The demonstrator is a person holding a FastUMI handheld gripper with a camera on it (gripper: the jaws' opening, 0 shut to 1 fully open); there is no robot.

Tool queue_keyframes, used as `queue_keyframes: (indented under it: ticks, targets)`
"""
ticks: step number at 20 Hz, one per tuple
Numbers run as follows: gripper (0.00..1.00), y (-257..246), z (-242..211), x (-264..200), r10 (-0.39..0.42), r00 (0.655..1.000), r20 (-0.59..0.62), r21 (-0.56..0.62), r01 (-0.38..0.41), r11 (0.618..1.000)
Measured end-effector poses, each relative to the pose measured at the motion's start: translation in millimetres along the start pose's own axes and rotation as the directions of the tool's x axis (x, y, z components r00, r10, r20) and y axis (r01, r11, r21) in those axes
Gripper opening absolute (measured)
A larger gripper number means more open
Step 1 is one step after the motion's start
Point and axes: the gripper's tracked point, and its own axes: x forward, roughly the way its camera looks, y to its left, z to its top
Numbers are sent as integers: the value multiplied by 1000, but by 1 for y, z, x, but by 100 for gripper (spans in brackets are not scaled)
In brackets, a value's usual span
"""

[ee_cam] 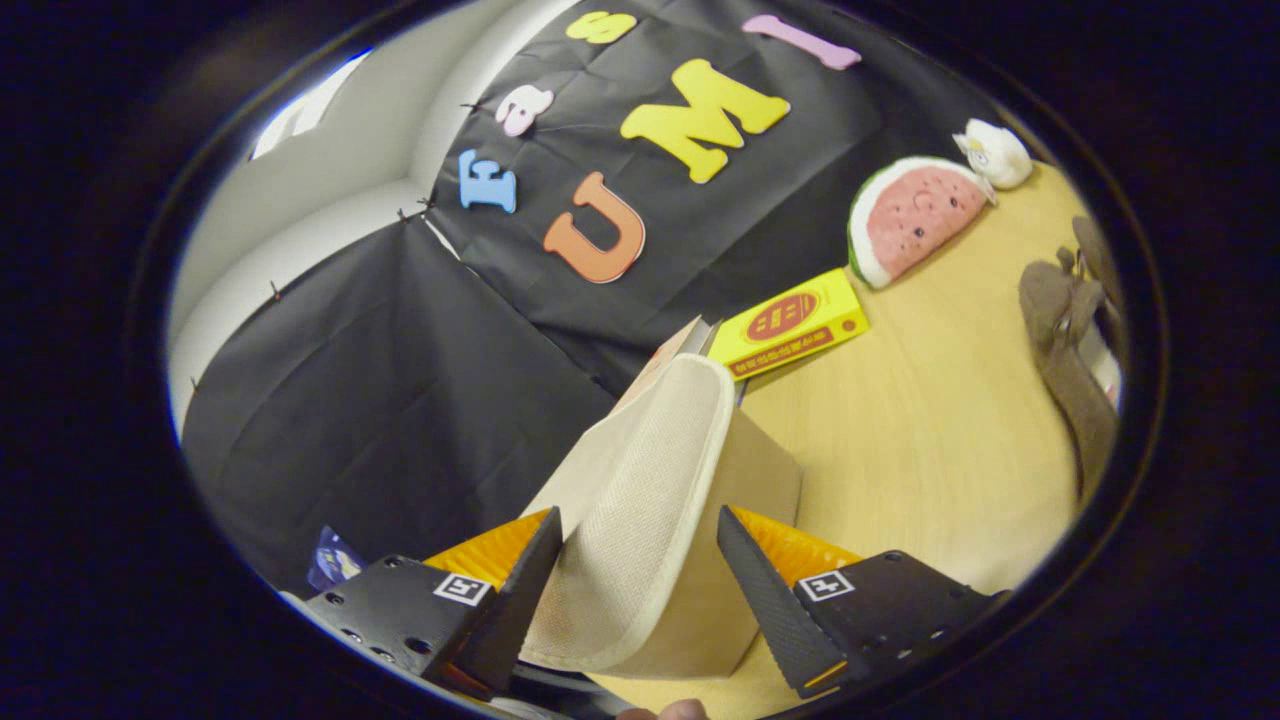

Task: Open the storage box then place both shoes into the box .Put the left shoe in first, then the right shoe, with the right side of both shoes facing outward in a uniform manner.

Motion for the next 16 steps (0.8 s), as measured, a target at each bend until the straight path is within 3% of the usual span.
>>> queue_keyframes:
  ticks: [3,5,10,13,14,16]
  targets:
    - [95,7,0,2,50,998,-37,118,-45,992]
    - [93,14,12,-3,60,998,-7,119,-59,991]
    - [19,39,53,-22,75,993,89,-4,-75,997]
    - [21,69,53,-22,82,993,84,-95,-74,993]
    - [16,72,63,-19,59,993,102,-118,-47,992]
    - [6,99,64,-15,76,994,78,-153,-64,986]
